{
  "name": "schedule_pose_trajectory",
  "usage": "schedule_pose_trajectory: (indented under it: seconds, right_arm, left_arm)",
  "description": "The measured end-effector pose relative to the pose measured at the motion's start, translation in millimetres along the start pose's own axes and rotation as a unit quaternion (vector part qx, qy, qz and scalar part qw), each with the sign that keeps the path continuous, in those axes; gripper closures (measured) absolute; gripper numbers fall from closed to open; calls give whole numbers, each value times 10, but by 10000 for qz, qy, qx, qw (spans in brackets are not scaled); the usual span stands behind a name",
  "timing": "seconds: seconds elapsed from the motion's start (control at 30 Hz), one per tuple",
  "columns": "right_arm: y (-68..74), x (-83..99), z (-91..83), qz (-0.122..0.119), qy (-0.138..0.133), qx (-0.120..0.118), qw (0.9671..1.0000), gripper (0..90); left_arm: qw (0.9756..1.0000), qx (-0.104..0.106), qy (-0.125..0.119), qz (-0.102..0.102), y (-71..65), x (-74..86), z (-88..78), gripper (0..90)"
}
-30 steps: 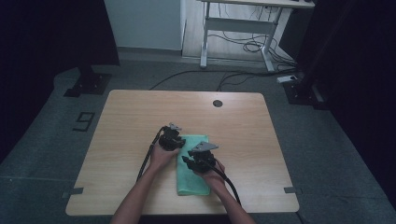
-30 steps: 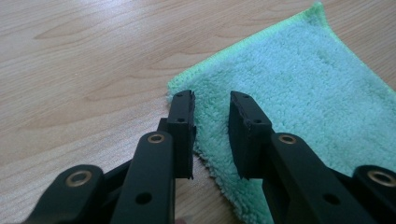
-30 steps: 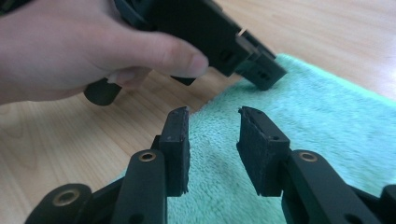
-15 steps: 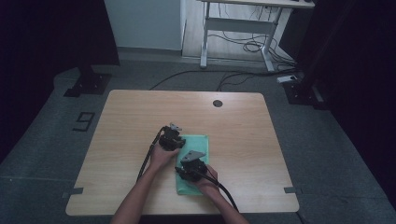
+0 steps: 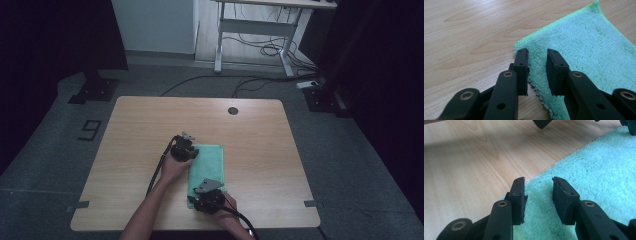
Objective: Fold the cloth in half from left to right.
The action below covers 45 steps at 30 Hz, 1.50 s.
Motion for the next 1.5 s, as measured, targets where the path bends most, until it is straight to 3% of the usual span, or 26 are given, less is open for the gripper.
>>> schedule_pose_trajectory:
  seconds: [0.4,0.83,1.07,1.23,1.33,1.5]
  right_arm:
    - [121,90,-106,-88,-89,-95,9999,630]
    - [99,101,-115,8,-69,-44,10000,645]
    - [35,143,-166,121,-67,-102,9999,661]
    - [30,145,-172,108,-73,-119,9998,654]
    - [28,124,-187,223,-164,-273,9992,637]
    - [-11,45,-273,261,-406,-211,9986,630]
  left_arm:
    - [10000,1,-20,-9,0,0,1,719]
    - [10000,55,-37,-74,-22,-37,35,719]
    - [10000,0,-11,12,-77,-63,70,714]
    - [9999,73,-36,-152,-88,-68,65,686]
    - [9999,81,-42,-124,-93,-71,44,668]
    - [9997,104,-166,-111,-83,-114,-58,628]
Point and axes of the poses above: each handheld gripper's, and its own axes: z roughly forward along the jaws, x roughly out of its underside, y roughly to its left, the point moved 10 cm from there along z, roughly forward along the jaws, and after that the axes turned 3 degrees about x, right-handed, at the moved point
